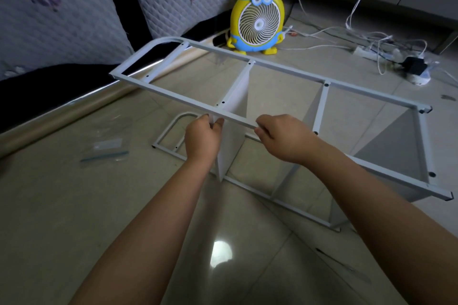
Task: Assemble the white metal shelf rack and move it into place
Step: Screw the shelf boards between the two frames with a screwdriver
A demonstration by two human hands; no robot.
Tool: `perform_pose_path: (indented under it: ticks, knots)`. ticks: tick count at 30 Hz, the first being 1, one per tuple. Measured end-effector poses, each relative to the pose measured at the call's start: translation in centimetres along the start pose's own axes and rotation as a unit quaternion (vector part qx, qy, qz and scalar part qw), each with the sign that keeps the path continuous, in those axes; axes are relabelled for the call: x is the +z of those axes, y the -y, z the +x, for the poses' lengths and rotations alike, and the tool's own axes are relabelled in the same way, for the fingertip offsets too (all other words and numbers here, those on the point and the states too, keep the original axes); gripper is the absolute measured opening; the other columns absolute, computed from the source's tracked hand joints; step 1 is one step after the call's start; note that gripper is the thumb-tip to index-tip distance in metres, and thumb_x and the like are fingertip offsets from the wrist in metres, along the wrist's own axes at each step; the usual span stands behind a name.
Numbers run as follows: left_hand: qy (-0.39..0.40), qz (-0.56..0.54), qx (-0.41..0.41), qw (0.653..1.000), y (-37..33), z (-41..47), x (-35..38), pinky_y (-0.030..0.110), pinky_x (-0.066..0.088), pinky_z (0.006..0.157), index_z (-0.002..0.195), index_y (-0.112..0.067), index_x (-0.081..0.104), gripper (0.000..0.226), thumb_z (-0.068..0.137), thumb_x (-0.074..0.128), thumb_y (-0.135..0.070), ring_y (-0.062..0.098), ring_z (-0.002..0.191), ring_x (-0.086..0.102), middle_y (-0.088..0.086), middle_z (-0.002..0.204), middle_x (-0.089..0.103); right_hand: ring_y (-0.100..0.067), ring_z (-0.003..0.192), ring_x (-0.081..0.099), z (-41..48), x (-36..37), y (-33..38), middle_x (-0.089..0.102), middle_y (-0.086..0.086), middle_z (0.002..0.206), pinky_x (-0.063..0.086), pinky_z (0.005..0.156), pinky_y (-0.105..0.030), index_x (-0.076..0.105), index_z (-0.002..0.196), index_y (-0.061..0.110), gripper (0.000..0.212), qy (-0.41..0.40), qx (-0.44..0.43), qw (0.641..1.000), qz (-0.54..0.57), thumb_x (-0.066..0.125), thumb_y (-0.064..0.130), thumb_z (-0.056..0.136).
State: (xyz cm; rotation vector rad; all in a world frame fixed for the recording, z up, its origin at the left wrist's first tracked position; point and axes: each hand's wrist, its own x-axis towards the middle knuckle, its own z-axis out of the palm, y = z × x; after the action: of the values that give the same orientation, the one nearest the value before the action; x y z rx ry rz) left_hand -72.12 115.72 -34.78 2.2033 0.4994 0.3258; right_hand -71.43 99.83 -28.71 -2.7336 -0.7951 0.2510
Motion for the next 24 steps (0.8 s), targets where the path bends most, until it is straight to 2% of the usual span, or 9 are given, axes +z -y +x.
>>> perform_pose_path:
  ticks: [3, 4, 6, 9, 12, 17, 19, 21, 24]
  knots:
    - [-0.009, -0.011, 0.002, 1.000, 0.1, -0.2, -0.1, 0.016, 0.022, 0.042, 0.055, -0.015, 0.032, 0.045, 0.091, 0.057, -0.024, 0.010, 0.049, 0.032, -0.002, 0.055, 0.036, -0.009, 0.055, 0.036, -0.1, -0.1, 0.1, 0.038, 0.003, 0.062, 0.034, 0.062, -0.026, 0.044, 0.081, 0.011, 0.025, 0.014, 0.010, 1.000, 0.019, 0.033, 0.025, 0.099]
    - [-0.011, -0.012, 0.001, 1.000, 0.0, -0.3, -0.1, 0.018, 0.022, 0.043, 0.055, -0.015, 0.032, 0.045, 0.091, 0.057, -0.024, 0.011, 0.051, 0.033, -0.002, 0.055, 0.036, -0.008, 0.055, 0.036, -0.1, -0.2, 0.1, 0.038, 0.002, 0.062, 0.033, 0.060, -0.026, 0.045, 0.081, 0.011, 0.025, 0.016, 0.011, 1.000, 0.022, 0.033, 0.024, 0.099]
    - [-0.011, -0.008, 0.008, 1.000, -0.2, -0.6, -0.1, 0.030, 0.021, 0.048, 0.054, -0.016, 0.030, 0.046, 0.091, 0.057, -0.024, 0.014, 0.055, 0.034, -0.003, 0.056, 0.035, -0.008, 0.054, 0.035, -0.1, -0.2, 0.1, 0.038, 0.003, 0.062, 0.031, 0.059, -0.027, 0.044, 0.078, 0.012, 0.027, 0.019, 0.012, 1.000, 0.017, 0.033, 0.024, 0.099]
    - [-0.013, 0.000, 0.016, 1.000, -0.4, -1.0, 0.1, 0.029, 0.019, 0.055, 0.054, -0.017, 0.028, 0.047, 0.090, 0.058, -0.023, 0.020, 0.063, 0.038, -0.004, 0.056, 0.033, -0.010, 0.055, 0.035, 0.0, -0.1, 0.4, 0.035, 0.004, 0.062, 0.026, 0.052, -0.025, 0.035, 0.065, 0.020, 0.035, 0.022, 0.019, 0.999, -0.013, 0.032, 0.026, 0.100]
    - [-0.017, 0.000, 0.011, 1.000, -0.3, -0.9, -0.1, 0.029, 0.021, 0.056, 0.054, -0.017, 0.029, 0.047, 0.090, 0.058, -0.023, 0.021, 0.066, 0.041, -0.003, 0.056, 0.035, -0.019, 0.066, 0.039, 0.1, -0.1, 1.1, 0.032, 0.004, 0.063, 0.024, 0.050, -0.025, 0.024, 0.060, 0.024, 0.040, 0.021, 0.032, 0.999, -0.026, 0.031, 0.027, 0.100]
    - [-0.010, -0.036, 0.004, 0.999, 0.4, -0.5, -1.2, 0.029, 0.032, 0.061, 0.062, -0.006, 0.046, 0.034, 0.090, 0.057, -0.020, 0.027, 0.071, 0.051, 0.014, 0.068, 0.054, -0.018, 0.074, 0.041, -0.1, 0.0, 3.5, 0.036, 0.000, 0.067, 0.027, 0.052, -0.022, 0.030, 0.063, 0.018, 0.037, 0.027, 0.058, 0.998, -0.009, 0.034, 0.021, 0.100]
    - [0.004, -0.031, -0.003, 0.999, 0.8, -0.2, -1.9, 0.028, 0.030, 0.059, 0.059, -0.009, 0.043, 0.036, 0.090, 0.057, -0.020, 0.024, 0.069, 0.049, 0.007, 0.060, 0.049, -0.017, 0.076, 0.041, -0.1, -0.1, 4.6, 0.037, 0.001, 0.068, 0.026, 0.050, -0.021, 0.032, 0.064, 0.017, 0.036, 0.032, 0.061, 0.998, -0.010, 0.034, 0.020, 0.100]
    - [0.023, -0.029, -0.002, 0.999, 1.5, 0.1, -2.6, 0.028, 0.032, 0.061, 0.060, -0.008, 0.044, 0.035, 0.090, 0.057, -0.020, 0.022, 0.068, 0.048, 0.008, 0.059, 0.048, -0.017, 0.077, 0.041, 0.0, 0.1, 5.5, 0.041, -0.002, 0.073, 0.028, 0.051, -0.021, 0.043, 0.072, 0.015, 0.029, 0.041, 0.074, 0.996, 0.008, 0.035, 0.021, 0.100]
    - [0.039, -0.046, -0.002, 0.998, 2.7, 0.6, -3.9, 0.033, 0.041, 0.066, 0.078, 0.006, 0.058, 0.026, 0.089, 0.057, -0.017, 0.026, 0.073, 0.054, 0.025, 0.078, 0.060, -0.024, 0.082, 0.051, 0.5, 0.7, 7.3, 0.052, -0.011, 0.085, 0.034, 0.067, -0.022, 0.059, 0.102, 0.004, 0.027, 0.056, 0.100, 0.993, 0.023, 0.036, 0.020, 0.099]
